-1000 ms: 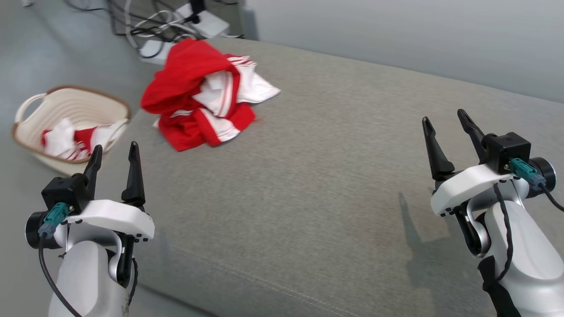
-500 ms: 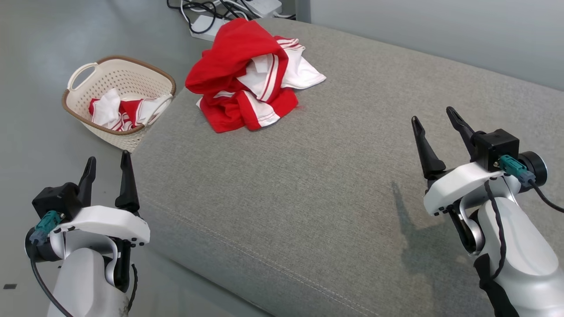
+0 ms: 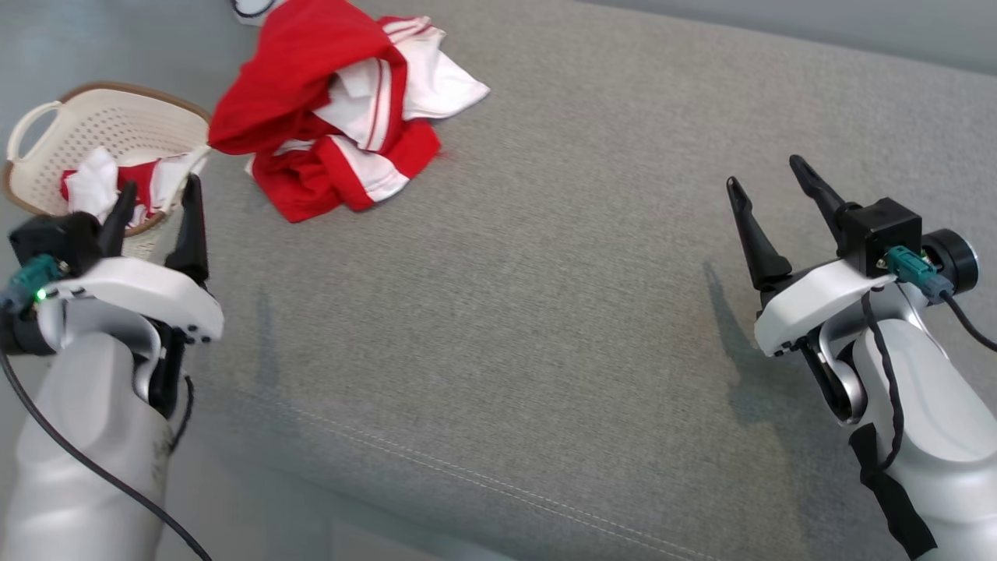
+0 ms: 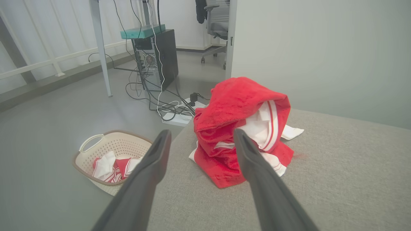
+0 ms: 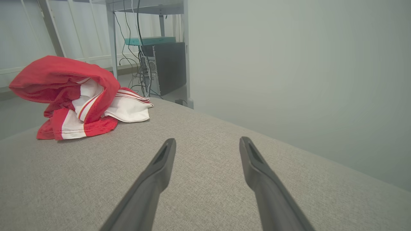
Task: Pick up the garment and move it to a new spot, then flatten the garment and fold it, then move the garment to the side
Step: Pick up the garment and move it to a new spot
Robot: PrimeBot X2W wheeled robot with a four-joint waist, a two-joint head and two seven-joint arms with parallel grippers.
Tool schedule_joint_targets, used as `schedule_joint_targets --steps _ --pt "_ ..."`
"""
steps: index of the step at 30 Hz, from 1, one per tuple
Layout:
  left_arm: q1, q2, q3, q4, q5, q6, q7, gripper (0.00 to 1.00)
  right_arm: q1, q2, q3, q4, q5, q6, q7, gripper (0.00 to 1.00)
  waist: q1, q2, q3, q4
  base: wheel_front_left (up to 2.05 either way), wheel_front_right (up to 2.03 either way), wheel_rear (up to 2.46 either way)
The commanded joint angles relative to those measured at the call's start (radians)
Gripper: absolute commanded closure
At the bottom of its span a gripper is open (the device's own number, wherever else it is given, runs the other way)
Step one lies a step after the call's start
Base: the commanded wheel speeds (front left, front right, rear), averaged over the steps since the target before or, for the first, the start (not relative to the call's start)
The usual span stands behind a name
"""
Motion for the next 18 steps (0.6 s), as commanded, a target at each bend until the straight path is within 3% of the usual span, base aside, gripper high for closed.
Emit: schedule_joint_targets --steps 1,13,18 --pt "-0.054 0.065 0.009 -0.006 -0.015 0.000 -0.010 0.00 -0.025 0.004 0.021 -0.031 0.009 0.004 -0.013 0.00 0.0000 0.0000 0.042 -0.044 0.00 0.00 0.00" --pt "-0.219 0.254 -0.140 0.156 -0.120 0.000 -0.002 0.00 -0.058 -0.018 0.050 -0.058 0.032 0.004 -0.013 0.00 0.0000 0.0000 0.148 -0.174 0.00 0.00 0.00" --pt "-0.270 0.306 -0.114 0.212 -0.159 0.000 -0.005 0.00 -0.066 -0.029 0.060 -0.056 0.052 0.004 -0.013 0.00 0.0000 0.0000 0.187 -0.217 0.00 0.00 0.00"
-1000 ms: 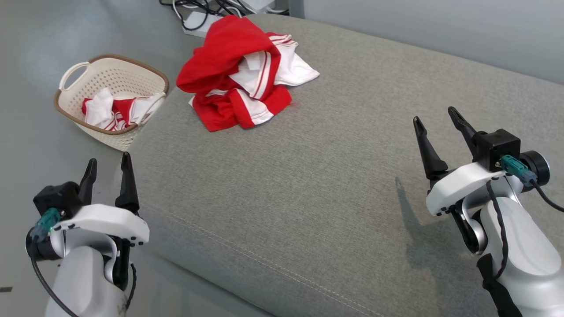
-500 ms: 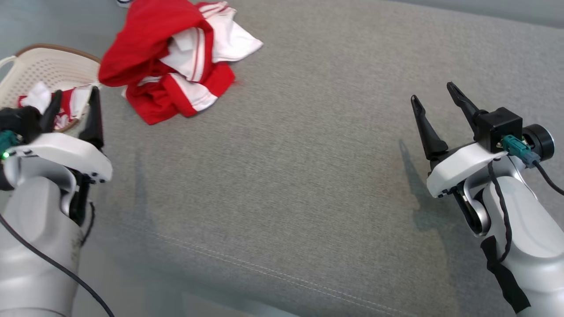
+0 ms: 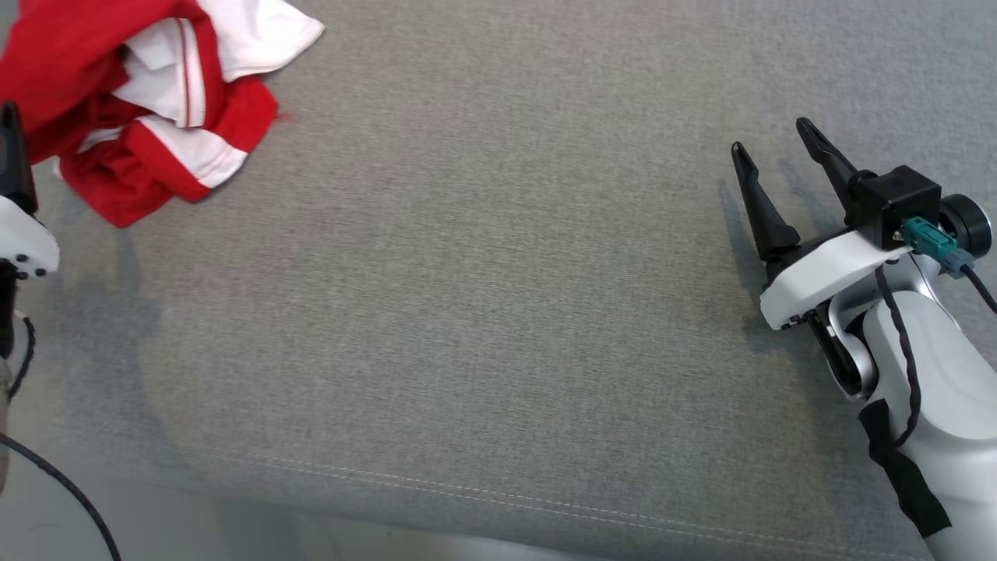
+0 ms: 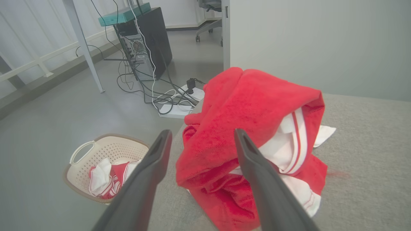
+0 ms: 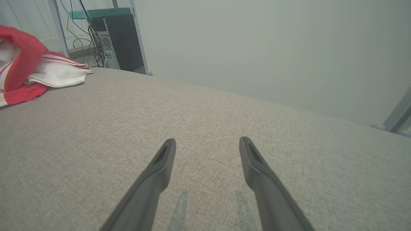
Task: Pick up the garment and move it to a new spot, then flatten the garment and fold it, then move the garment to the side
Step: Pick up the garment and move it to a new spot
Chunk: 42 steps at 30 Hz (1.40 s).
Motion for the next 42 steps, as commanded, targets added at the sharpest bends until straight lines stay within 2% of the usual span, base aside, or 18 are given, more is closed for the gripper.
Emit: schedule_joint_targets --steps 1,11,12,13,18,23,25,33,37,42 --pt "-0.039 0.072 0.027 -0.005 -0.012 0.000 -0.007 0.00 -0.017 0.006 0.024 -0.025 0.011 0.004 -0.012 0.00 0.0000 0.0000 0.031 -0.034 0.00 0.00 0.00" --pt "-0.088 0.084 0.061 0.060 -0.076 0.002 0.027 0.00 -0.032 0.003 0.050 -0.028 0.062 0.004 -0.012 0.00 0.0000 0.0000 0.086 -0.101 0.00 0.00 0.00" --pt "-0.092 0.083 0.062 0.068 -0.079 0.003 0.029 0.13 -0.030 0.001 0.051 -0.028 0.064 0.004 -0.012 0.00 0.0000 0.0000 0.086 -0.105 0.00 0.00 0.00" --pt "-0.096 0.081 0.066 0.070 -0.085 0.003 0.026 1.00 -0.029 0.000 0.049 -0.029 0.066 0.004 -0.012 0.00 0.0000 0.0000 0.086 -0.108 0.00 0.00 0.00" --pt "-0.117 0.065 0.044 0.035 -0.086 0.002 0.008 1.00 -0.024 0.000 0.027 -0.033 0.078 0.004 -0.012 0.00 0.0000 0.0000 0.077 -0.118 0.00 0.00 0.00" --pt "-0.128 0.040 0.000 -0.129 -0.085 0.001 -0.010 1.00 -0.006 0.011 0.004 -0.037 0.083 0.004 -0.012 0.00 0.0000 0.0000 0.050 -0.113 0.00 0.00 0.00" --pt "-0.139 0.030 -0.068 -0.303 -0.101 0.001 -0.011 1.00 0.009 0.030 -0.007 -0.036 0.088 0.004 -0.012 0.00 0.0000 0.0000 0.028 -0.113 0.00 0.00 0.00" --pt "-0.188 0.001 -0.298 -0.553 -0.178 0.001 0.018 1.00 0.044 0.076 -0.020 -0.030 0.100 0.004 -0.012 0.00 0.0000 0.0000 -0.035 -0.140 0.00 0.00 0.00" --pt "-0.203 -0.049 -0.395 -0.667 -0.256 0.001 0.065 1.00 0.066 0.091 -0.034 -0.027 0.102 0.004 -0.012 0.00 0.0000 0.0000 -0.069 -0.158 0.00 0.00 0.00" --pt "-0.179 -0.122 -0.440 -0.755 -0.347 0.000 0.114 1.00 0.089 0.107 -0.065 -0.027 0.103 0.004 -0.012 0.00 0.0000 0.0000 -0.105 -0.180 0.00 0.00 0.00"
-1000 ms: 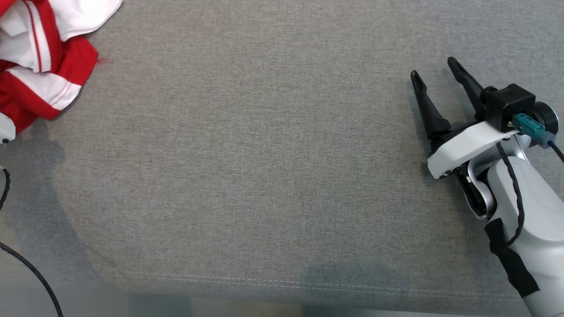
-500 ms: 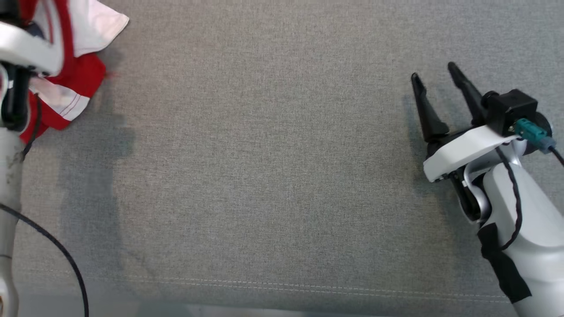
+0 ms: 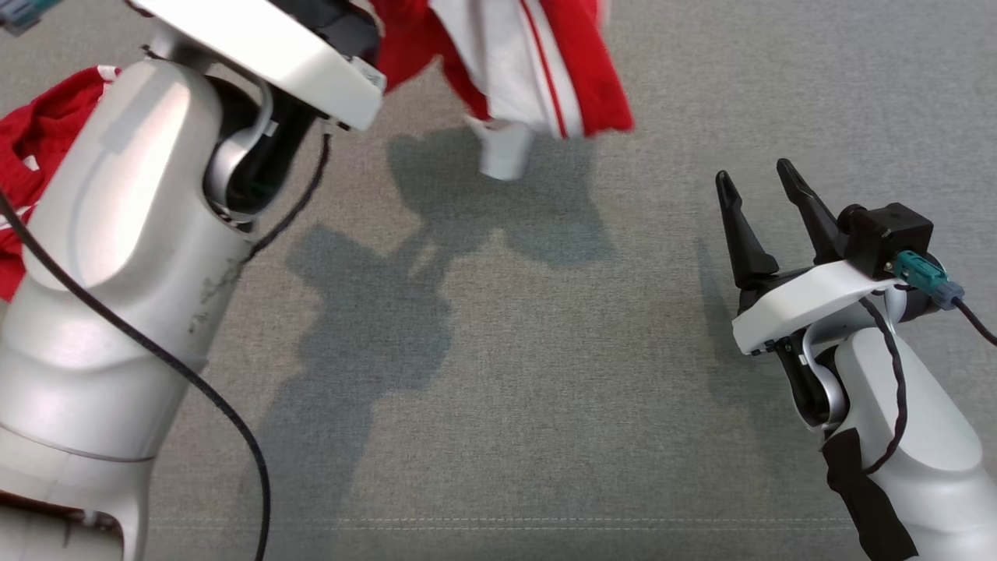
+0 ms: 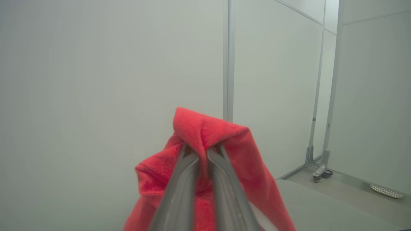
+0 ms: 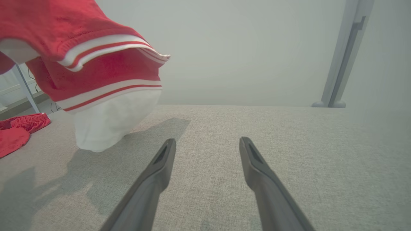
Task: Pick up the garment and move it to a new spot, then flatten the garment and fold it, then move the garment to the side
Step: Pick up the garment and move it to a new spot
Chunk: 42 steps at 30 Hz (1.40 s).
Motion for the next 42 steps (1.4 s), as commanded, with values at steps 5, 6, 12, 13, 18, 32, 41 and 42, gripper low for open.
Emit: schedule_joint_targets --steps 5,6,12,13,18,32,41,42 --pt "0.040 0.002 -0.013 -0.010 -0.056 0.006 0.077 1.00 0.020 0.019 -0.012 -0.025 -0.001 0.004 -0.012 0.00 0.0000 0.0000 -0.010 -0.035 0.00 0.00 0.00" --pt "0.055 0.002 -0.020 0.012 -0.059 0.006 0.082 1.00 0.018 0.021 -0.012 -0.026 -0.001 0.004 -0.012 0.00 0.0000 0.0000 -0.005 -0.041 0.00 0.00 0.00" --pt "0.132 0.012 -0.095 0.170 -0.031 0.003 0.057 1.00 0.010 0.026 -0.009 -0.024 -0.005 0.004 -0.012 0.00 0.0000 0.0000 0.017 -0.069 0.00 0.00 0.00" --pt "0.145 0.009 -0.107 0.206 -0.024 0.003 0.035 1.00 0.009 0.026 -0.008 -0.023 -0.006 0.004 -0.012 0.00 0.0000 0.0000 0.019 -0.074 0.00 0.00 0.00" --pt "0.201 -0.016 -0.133 0.384 0.007 0.002 -0.088 0.00 0.009 0.024 -0.001 -0.019 -0.006 0.004 -0.012 0.00 0.0000 0.0000 0.005 -0.090 0.00 0.00 0.00" --pt "0.453 -0.065 0.107 0.277 0.195 0.012 -0.118 0.00 0.061 0.025 0.070 -0.037 -0.003 0.004 -0.012 0.00 0.0000 0.0000 -0.110 -0.043 0.00 0.00 0.00" --pt "0.653 -0.122 0.290 0.150 0.302 0.010 -0.119 0.00 0.087 0.024 0.245 -0.002 0.007 0.004 -0.012 0.00 0.0000 0.0000 -0.167 0.042 0.00 0.00 0.00" --pt "0.669 -0.126 0.305 0.138 0.312 0.008 -0.119 0.00 0.085 0.024 0.265 0.007 0.008 0.004 -0.012 0.00 0.0000 0.0000 -0.169 0.054 0.00 0.00 0.00"
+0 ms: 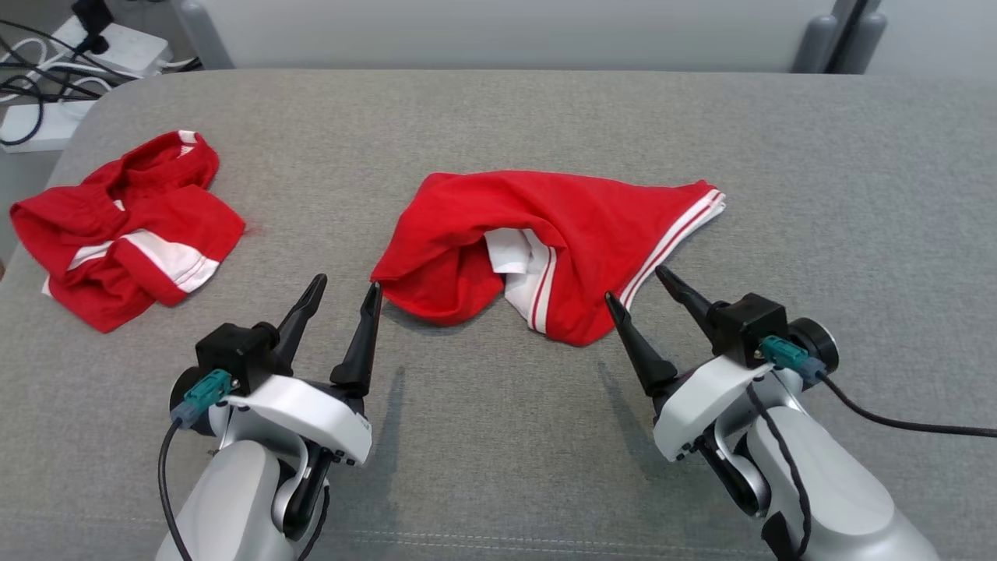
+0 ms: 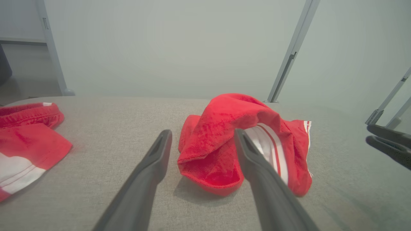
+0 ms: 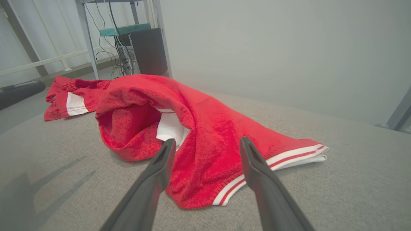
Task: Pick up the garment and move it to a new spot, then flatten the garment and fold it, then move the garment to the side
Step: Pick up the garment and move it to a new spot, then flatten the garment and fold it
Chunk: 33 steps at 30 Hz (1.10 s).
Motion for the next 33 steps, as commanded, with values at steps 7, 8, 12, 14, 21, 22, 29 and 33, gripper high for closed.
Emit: schedule_joint_targets --steps 7,8,12,14,21,22,29,33 --pt "0.059 -0.011 0.091 -0.082 0.049 -0.007 -0.010 0.00 -0.034 0.001 0.093 0.119 -0.006 0.004 -0.012 0.00 0.0000 -0.0001 -0.018 0.122 0.00 0.00 0.00" --pt "0.062 -0.014 0.093 -0.088 0.054 -0.007 -0.010 0.00 -0.041 0.002 0.095 0.151 -0.014 0.004 -0.012 0.00 0.0000 -0.0001 -0.017 0.137 0.00 0.00 0.00" --pt "0.068 -0.025 0.089 -0.106 0.054 -0.008 -0.010 0.00 -0.078 0.012 0.084 0.262 -0.052 0.004 -0.012 0.00 0.0000 -0.0001 -0.009 0.193 0.00 0.00 0.00" --pt "0.068 -0.027 0.087 -0.110 0.050 -0.008 -0.010 0.00 -0.087 0.016 0.078 0.287 -0.062 0.004 -0.012 0.00 0.0000 -0.0001 -0.006 0.206 0.00 0.00 0.00" --pt "0.071 -0.034 0.080 -0.129 0.025 -0.008 -0.010 0.00 -0.154 0.035 0.036 0.468 -0.134 0.004 -0.003 1.00 0.0000 -0.0001 0.015 0.256 0.00 0.00 0.00" --pt "0.072 -0.035 0.081 -0.131 0.022 -0.008 -0.010 0.00 -0.163 0.037 0.026 0.483 -0.137 0.004 -0.004 1.00 0.0000 -0.0001 0.017 0.256 0.00 0.00 0.00" --pt "0.077 -0.041 0.091 -0.145 0.009 -0.008 -0.010 0.00 -0.212 0.023 -0.047 0.477 -0.117 0.004 -0.011 1.00 0.0000 -0.0001 0.024 0.218 0.00 0.00 0.00" --pt "0.081 -0.044 0.074 -0.153 0.010 -0.008 -0.010 0.00 -0.200 -0.030 -0.143 0.297 -0.061 0.004 -0.011 1.00 0.0000 -0.0001 0.017 0.175 0.00 0.00 0.00"
